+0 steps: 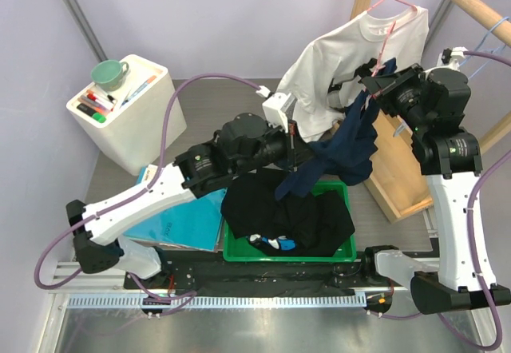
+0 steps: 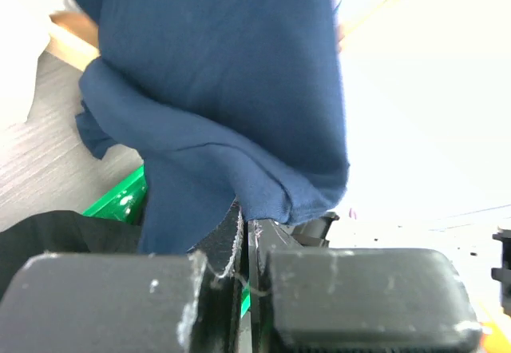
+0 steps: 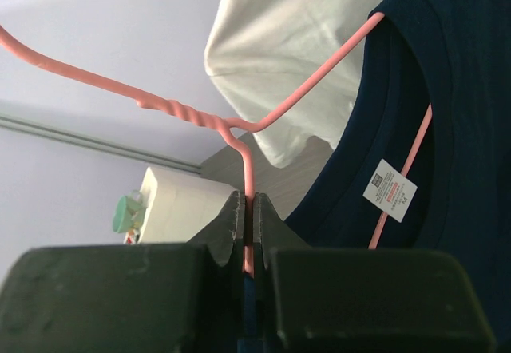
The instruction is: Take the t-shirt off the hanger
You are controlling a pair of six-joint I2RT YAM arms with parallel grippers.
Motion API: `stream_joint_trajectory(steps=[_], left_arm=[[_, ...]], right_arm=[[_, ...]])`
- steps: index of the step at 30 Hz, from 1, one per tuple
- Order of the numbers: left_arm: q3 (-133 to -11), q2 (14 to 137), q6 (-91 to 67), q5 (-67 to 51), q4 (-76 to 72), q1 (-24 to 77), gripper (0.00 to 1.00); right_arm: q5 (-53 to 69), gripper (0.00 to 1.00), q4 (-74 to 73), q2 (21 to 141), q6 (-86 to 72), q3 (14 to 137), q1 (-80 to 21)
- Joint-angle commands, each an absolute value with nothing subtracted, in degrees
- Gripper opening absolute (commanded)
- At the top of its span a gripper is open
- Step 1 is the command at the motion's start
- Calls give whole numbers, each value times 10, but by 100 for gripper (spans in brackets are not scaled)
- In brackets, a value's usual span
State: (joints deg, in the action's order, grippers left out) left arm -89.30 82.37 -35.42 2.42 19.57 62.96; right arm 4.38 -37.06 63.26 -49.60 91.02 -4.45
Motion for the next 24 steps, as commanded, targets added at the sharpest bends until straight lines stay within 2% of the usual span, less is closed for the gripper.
stream_joint_trajectory(steps=[1, 13, 24], left_arm=[[-880, 742, -356, 32, 173, 627, 0], [-753, 603, -369, 113, 199, 627, 0], [-622, 543, -464, 27, 121, 627, 0]], right_arm=[[3, 1, -314, 618, -458, 897, -48], [-78, 1, -313, 641, -453, 888, -47], [-152, 1, -330, 668, -523, 909, -47]])
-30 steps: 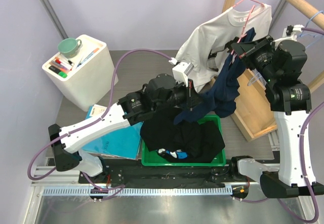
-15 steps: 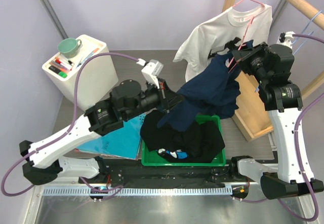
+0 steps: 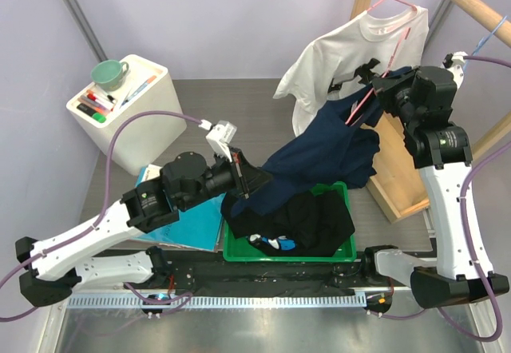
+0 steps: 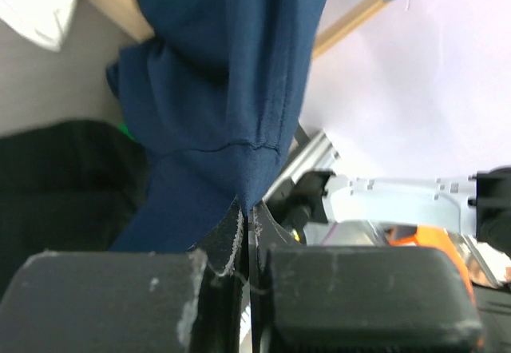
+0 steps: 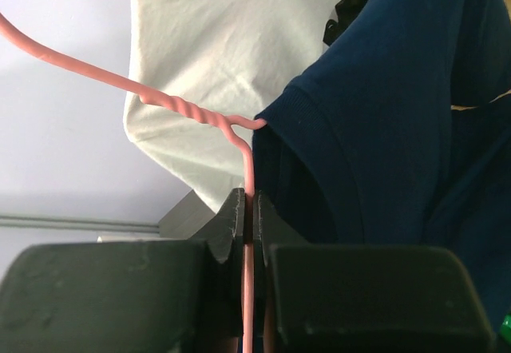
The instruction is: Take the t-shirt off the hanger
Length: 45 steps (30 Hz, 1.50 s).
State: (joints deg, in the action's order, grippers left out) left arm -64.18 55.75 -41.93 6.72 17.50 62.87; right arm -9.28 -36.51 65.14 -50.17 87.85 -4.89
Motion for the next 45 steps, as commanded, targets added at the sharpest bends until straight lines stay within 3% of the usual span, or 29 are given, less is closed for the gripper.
stream_joint_trajectory(steps=[1, 16, 28, 32, 37, 45], left_arm=[[-615, 544, -466, 25, 119, 627, 0], [-566, 504, -464, 84, 184, 627, 0], [-450, 464, -511, 105, 148, 627, 0], [-444, 478, -515, 104, 135, 627, 0], [-479, 522, -507, 87, 107, 627, 0], [-658, 684, -440, 53, 102, 627, 0]], right_arm=[[-150, 1, -330, 679, -526, 914, -47], [-184, 1, -359, 684, -535, 962, -47], [-173, 1, -382, 679, -598, 975, -44], [-128, 1, -382, 672, -618, 974, -42], [28, 1, -410, 678, -663, 974, -43], [146, 1, -385, 598, -693, 907, -45]])
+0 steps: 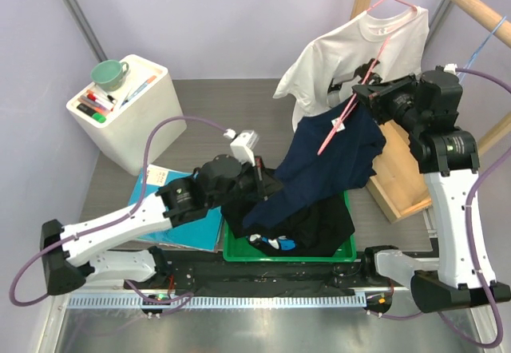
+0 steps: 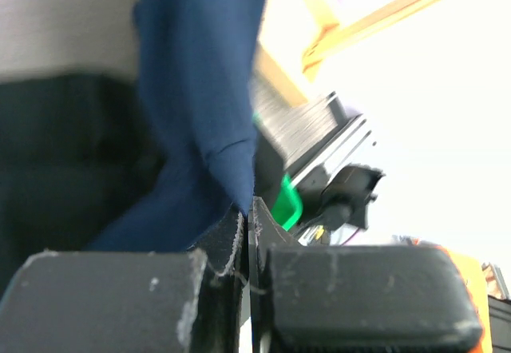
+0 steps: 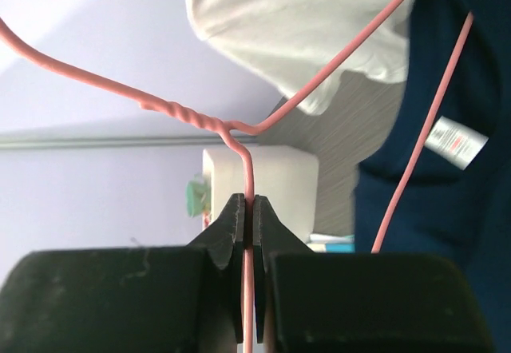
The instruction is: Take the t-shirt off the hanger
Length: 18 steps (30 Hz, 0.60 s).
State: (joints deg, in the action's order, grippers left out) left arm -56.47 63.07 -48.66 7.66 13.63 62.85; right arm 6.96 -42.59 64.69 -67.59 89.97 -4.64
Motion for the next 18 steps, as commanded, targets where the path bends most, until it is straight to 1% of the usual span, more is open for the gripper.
stream_joint_trajectory(steps=[1, 4, 5, 7, 8, 10, 11, 15, 18], left_arm=[[-677, 700, -433, 53, 105, 626, 0], [-757, 749, -404, 46, 135, 623, 0], [-799, 757, -397, 43, 142, 621, 0], [-842, 772, -372, 40, 163, 621, 0], [-888, 778, -366, 41, 172, 619, 0], [-937, 792, -339, 36, 194, 618, 0], [-983, 795, -331, 33, 199, 618, 0], [-1082, 809, -300, 11, 202, 618, 0], [-1143, 816, -287, 1, 202, 618, 0]], right_arm=[[155, 1, -391, 585, -692, 911, -45], [149, 1, -400, 556, -669, 926, -46], [129, 1, -413, 555, -654, 952, -45], [103, 1, -444, 559, -599, 989, -45], [90, 1, -470, 565, -579, 1024, -46], [56, 1, -489, 569, -542, 1048, -45], [44, 1, -491, 566, -534, 1062, -46], [3, 1, -478, 549, -519, 1071, -46], [3, 1, -461, 541, -515, 1078, -45]])
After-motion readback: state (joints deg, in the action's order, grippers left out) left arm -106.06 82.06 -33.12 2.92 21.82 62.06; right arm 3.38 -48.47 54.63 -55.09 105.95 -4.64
